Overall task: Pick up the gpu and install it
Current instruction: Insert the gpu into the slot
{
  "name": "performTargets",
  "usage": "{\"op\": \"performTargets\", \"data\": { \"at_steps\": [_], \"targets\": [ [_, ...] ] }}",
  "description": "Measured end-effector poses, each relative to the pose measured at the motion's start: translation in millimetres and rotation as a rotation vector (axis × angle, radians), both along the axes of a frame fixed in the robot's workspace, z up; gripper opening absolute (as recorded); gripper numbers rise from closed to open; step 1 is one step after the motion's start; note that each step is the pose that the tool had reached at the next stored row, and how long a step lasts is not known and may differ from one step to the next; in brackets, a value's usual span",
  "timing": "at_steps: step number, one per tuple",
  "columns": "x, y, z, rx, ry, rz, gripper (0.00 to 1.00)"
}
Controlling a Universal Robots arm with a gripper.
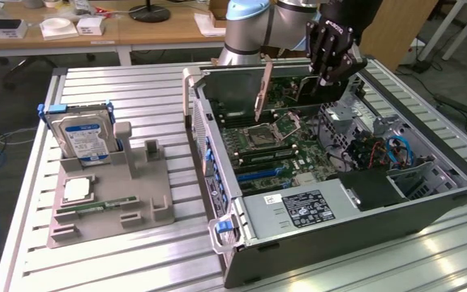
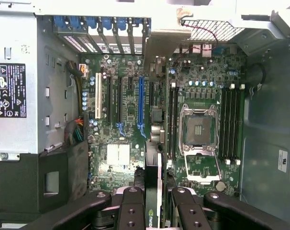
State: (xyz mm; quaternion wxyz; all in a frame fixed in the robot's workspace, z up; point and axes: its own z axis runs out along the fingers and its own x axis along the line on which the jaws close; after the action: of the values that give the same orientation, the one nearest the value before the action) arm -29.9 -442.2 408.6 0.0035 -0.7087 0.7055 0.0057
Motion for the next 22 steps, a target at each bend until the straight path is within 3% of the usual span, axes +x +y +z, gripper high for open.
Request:
{"op": "performTargets", "data": {
  "at_steps": [8,22],
  "targets": [
    [-8.0,0.1,-1.2,0.0002,-0.0001,0.000,0.27],
    [-8.4,0.0,-12.1,0.0001,0.0000,0.000,0.27]
  ]
}}
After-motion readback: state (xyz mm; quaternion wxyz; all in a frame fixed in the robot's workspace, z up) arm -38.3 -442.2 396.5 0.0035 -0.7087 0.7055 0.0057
